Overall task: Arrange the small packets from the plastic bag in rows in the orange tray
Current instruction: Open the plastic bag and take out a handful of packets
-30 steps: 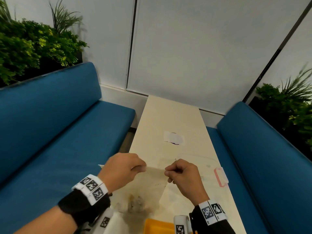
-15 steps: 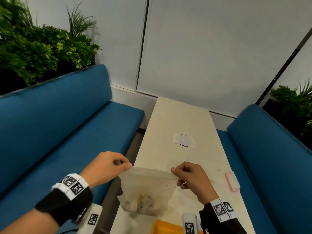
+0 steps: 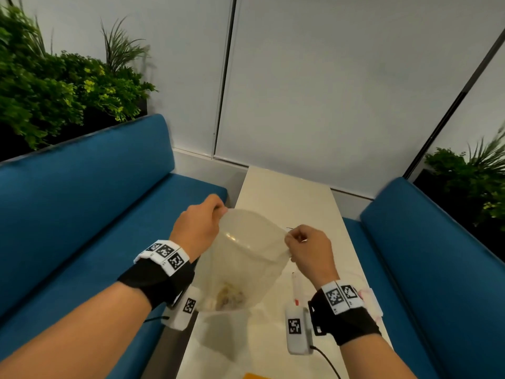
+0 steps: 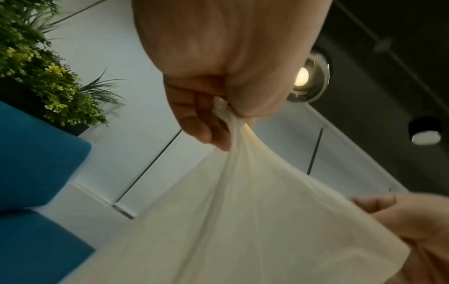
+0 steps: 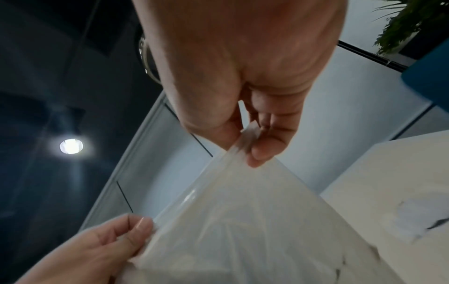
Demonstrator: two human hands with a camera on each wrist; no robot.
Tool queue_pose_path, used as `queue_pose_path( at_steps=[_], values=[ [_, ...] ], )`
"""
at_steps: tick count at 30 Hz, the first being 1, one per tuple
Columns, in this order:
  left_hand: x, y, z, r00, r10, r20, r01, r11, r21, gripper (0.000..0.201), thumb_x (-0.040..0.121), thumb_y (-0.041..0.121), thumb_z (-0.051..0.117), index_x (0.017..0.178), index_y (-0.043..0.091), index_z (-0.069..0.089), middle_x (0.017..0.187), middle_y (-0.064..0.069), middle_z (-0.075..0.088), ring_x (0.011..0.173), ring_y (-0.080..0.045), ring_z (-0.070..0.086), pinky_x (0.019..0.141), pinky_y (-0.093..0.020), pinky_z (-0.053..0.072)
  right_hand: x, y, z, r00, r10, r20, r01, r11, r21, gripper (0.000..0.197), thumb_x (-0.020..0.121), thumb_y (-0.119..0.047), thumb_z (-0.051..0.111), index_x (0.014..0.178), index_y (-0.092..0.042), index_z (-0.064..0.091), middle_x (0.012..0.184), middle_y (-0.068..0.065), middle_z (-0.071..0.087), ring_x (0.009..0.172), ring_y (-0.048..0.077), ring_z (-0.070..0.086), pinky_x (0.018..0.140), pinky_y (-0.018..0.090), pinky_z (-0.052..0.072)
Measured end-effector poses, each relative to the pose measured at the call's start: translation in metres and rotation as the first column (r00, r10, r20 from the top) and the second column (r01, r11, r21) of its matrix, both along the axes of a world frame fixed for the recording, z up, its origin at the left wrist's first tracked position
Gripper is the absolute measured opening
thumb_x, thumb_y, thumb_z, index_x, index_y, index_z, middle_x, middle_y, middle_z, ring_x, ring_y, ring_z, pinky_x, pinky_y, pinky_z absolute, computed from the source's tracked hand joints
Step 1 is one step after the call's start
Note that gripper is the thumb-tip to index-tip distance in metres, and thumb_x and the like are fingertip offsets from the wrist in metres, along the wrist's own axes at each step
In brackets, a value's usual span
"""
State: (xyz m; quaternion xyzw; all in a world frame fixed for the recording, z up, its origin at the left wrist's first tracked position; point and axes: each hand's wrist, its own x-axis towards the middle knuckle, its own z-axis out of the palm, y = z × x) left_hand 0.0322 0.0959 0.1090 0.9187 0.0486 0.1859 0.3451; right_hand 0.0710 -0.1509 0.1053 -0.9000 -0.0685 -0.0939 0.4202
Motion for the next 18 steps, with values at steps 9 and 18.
queue_pose_path(
  at_steps=[9, 18],
  values=[
    [-0.082, 0.015, -0.128, 0.955, -0.027, -0.296, 0.042, 0.998, 0.046, 0.019, 0.1, 0.039, 0.056, 0.082, 0.044, 0.054, 0.091, 0.014, 0.054, 0.08, -0.007, 0.058, 0.075, -0.03, 0.05, -0.08, -0.026, -0.108, 0.992, 0.035, -0.125, -0.042, 0.998, -0.052, 0.03, 0.075, -0.006, 0.072, 0.078, -0.033, 0.059, 0.069, -0.001, 0.064, 0.061, 0.011, 0.064, 0.065, 0.028, 0.055],
    [-0.093, -0.018, -0.181, 0.87, -0.281, -0.405, -0.443, -0.086, -0.892, 0.025, 0.101, -0.007, 0.047, 0.12, -0.009, 0.063, 0.108, -0.026, 0.073, 0.089, -0.032, 0.072, 0.068, -0.039, 0.065, -0.1, -0.026, -0.168, 0.935, -0.091, -0.343, 0.053, 0.991, -0.121, 0.04, 0.073, -0.003, 0.073, 0.067, -0.041, 0.063, 0.072, 0.0, 0.065, 0.068, 0.006, 0.064, 0.063, 0.009, 0.046]
  ],
)
